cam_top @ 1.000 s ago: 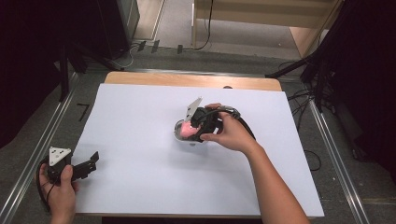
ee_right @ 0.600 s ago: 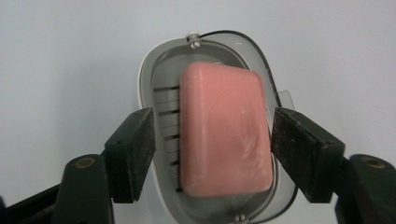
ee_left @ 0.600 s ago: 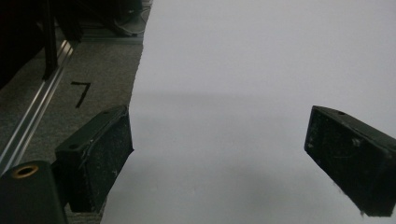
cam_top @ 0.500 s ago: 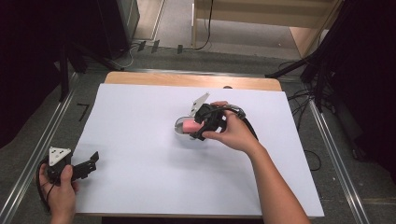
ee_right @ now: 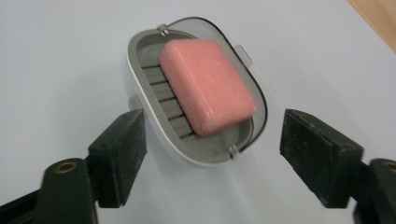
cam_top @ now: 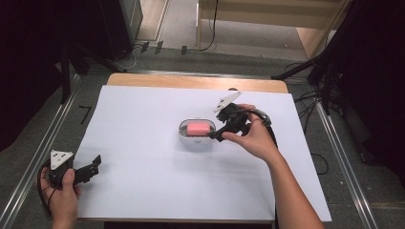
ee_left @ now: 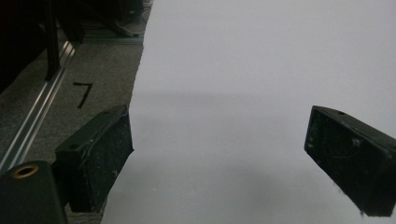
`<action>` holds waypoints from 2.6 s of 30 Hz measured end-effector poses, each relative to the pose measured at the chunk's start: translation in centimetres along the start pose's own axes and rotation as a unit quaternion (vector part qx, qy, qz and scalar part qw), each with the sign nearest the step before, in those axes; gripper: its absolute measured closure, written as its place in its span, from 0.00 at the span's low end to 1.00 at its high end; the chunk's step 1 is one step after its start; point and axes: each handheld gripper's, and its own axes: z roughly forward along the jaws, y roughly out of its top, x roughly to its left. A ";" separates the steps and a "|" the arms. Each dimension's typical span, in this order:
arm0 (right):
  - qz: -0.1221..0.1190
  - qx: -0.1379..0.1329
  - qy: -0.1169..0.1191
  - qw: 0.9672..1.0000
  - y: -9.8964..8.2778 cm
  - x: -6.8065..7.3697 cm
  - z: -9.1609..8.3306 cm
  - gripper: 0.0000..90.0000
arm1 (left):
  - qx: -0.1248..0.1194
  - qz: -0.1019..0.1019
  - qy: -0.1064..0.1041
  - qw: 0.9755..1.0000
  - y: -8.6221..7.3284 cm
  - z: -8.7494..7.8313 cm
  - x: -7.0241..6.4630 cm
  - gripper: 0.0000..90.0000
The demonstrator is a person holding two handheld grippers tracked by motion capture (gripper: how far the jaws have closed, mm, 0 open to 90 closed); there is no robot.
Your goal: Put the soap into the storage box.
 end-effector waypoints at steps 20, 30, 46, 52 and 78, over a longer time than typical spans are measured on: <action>0.106 0.001 -0.031 0.994 -5.5 -0.3 -1.5 0.03 | 0.000 0.002 0.001 1.000 0.0 0.0 0.0 0.09; 0.133 -0.001 -0.042 0.990 -8.1 -0.5 -2.2 0.02 | 0.000 0.003 0.001 1.000 0.0 0.0 0.0 0.09; 0.160 -0.007 -0.065 0.985 -11.6 -0.8 -3.4 0.00 | -0.001 0.006 0.004 1.000 0.0 0.0 0.0 0.09; 0.166 -0.008 -0.076 0.983 -13.0 -0.7 -3.9 0.00 | -0.001 0.006 0.004 1.000 0.0 0.0 -0.1 0.09; 0.214 -0.040 -0.114 0.969 -19.4 -0.5 -6.3 0.00 | -0.003 0.007 0.006 1.000 0.0 0.0 -0.2 0.09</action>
